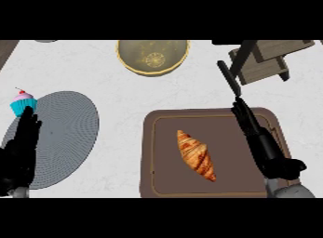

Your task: Pick the croissant from the tray and place it in the tiered basket

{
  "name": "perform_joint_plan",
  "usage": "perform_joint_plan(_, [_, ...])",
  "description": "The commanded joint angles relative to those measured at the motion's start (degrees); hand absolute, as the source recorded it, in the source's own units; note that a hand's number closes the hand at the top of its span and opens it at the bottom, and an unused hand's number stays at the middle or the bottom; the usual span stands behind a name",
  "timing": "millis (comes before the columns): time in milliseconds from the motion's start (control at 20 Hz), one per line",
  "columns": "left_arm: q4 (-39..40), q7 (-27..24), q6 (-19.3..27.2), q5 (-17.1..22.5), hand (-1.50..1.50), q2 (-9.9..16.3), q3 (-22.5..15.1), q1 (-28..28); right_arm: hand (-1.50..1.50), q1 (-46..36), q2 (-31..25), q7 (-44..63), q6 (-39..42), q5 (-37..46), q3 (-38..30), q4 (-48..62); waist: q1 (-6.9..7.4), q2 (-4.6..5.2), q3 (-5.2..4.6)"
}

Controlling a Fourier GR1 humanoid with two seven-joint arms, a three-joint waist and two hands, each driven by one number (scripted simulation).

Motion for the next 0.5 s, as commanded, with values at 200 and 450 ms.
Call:
perform_joint_plan(200, [4.76, -0.43, -2.33, -2.56, 0.00, -1.50, -5.24, 2.05, 1.50, -14.98, -7.48, 2.86, -5.92, 17.15, 2.04, -13.47, -0.94, -1.58, -2.13])
perform_joint_plan(450, [6.49, -2.23, -4.01, -1.29, 0.00, -4.07, -7.14, 3.67, -1.50, -8.57, 0.95, 11.88, -27.93, 21.18, -6.89, -15.59, -3.16, -1.38, -1.85])
